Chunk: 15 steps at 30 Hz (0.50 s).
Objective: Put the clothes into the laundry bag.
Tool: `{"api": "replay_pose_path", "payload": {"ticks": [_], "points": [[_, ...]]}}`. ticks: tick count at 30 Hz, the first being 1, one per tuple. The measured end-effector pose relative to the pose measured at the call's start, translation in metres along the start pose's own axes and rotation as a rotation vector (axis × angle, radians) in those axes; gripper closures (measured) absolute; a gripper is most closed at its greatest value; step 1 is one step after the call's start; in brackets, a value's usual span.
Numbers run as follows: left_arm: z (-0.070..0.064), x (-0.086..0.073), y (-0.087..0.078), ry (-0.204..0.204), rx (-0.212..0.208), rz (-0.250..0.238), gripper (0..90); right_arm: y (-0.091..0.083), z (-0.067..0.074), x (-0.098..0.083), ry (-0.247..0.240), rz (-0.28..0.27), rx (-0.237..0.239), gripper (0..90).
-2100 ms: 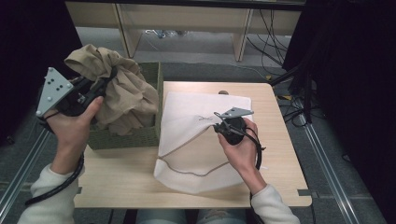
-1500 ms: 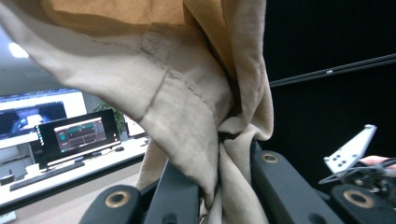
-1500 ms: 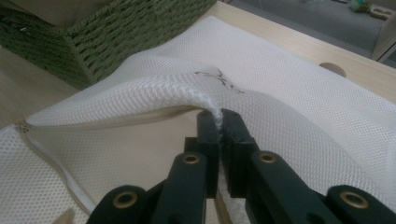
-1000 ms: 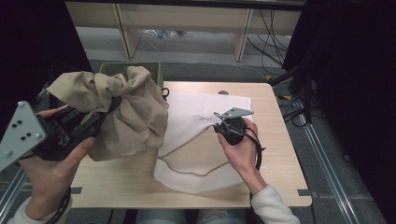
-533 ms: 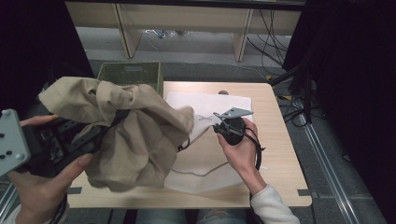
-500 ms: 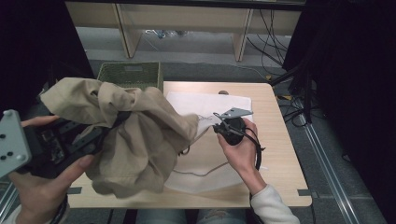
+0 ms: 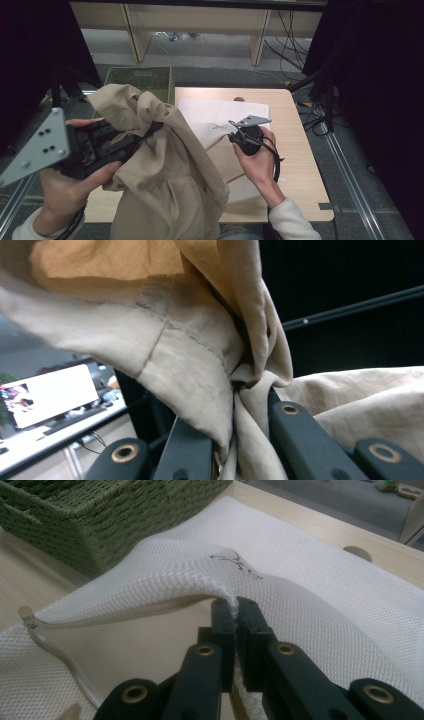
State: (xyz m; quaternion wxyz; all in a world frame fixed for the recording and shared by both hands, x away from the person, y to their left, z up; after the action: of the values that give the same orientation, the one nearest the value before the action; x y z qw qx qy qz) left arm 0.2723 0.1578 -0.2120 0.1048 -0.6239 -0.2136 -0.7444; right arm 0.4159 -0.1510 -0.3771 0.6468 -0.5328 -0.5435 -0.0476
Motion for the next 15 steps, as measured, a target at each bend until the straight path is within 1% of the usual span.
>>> {"api": "replay_pose_path", "payload": {"ticks": [1,2,3,4,5,6,7,8,9,10,11,12,13,14,15], "points": [[0.004,-0.004,0.006,-0.007,-0.01,0.015,83.2,0.0,0.001,0.0,0.012,0.005,0.003,88.1],[0.006,-0.005,0.009,-0.007,-0.011,0.02,83.2,0.0,0.001,0.0,0.013,0.005,0.002,88.1],[0.008,-0.007,0.011,-0.002,-0.007,0.028,83.2,0.0,0.001,0.0,0.013,0.005,0.003,88.1],[0.011,-0.008,0.014,0.007,0.003,0.032,83.2,0.0,0.0,0.0,-0.001,-0.002,0.0,88.1],[0.011,-0.008,0.014,0.007,0.003,0.032,83.2,0.0,0.0,0.0,0.003,0.0,0.001,88.1],[0.015,-0.011,0.02,0.031,0.035,0.037,83.2,0.0,0.0,0.0,0.004,0.0,0.001,88.1],[0.015,-0.011,0.02,0.031,0.035,0.037,83.2,0.0,0.0,0.0,0.004,0.0,0.001,88.1],[0.02,-0.015,0.025,0.057,0.062,0.053,83.2,0.0,0.0,0.0,-0.001,-0.002,0.0,88.1],[0.022,-0.018,0.028,0.065,0.067,0.066,83.2,-0.001,0.002,0.0,0.032,0.012,0.001,88.1],[0.023,-0.022,0.031,0.068,0.063,0.089,83.2,0.0,0.002,0.0,0.029,0.012,0.001,88.2],[0.023,-0.022,0.031,0.068,0.063,0.089,83.2,0.0,0.002,0.0,0.029,0.012,0.001,88.2],[0.023,-0.028,0.035,0.053,0.055,0.103,83.2,0.001,0.001,-0.001,0.016,0.01,0.006,88.2],[0.023,-0.035,0.039,0.042,0.047,0.121,83.2,0.001,0.001,-0.001,0.016,0.01,0.006,88.2],[0.021,-0.049,0.046,0.022,0.024,0.165,83.1,0.003,-0.001,-0.001,-0.012,0.0,0.003,88.2],[0.021,-0.049,0.046,0.022,0.024,0.165,83.1,0.003,-0.001,-0.001,-0.012,0.0,0.003,88.2]]}}
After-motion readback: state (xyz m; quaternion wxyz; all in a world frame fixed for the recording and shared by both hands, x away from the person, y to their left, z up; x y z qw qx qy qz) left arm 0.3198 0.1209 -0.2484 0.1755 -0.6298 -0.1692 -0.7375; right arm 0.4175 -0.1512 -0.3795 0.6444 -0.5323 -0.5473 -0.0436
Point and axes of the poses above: each handheld gripper's, and its own axes: y roughly forward along the jaws, x roughly out of its top, z roughly to its left, the point moved 1 cm from there along y, roughly forward along the jaws, and after that the axes turned 8 degrees about -y, right-handed, at the moved point
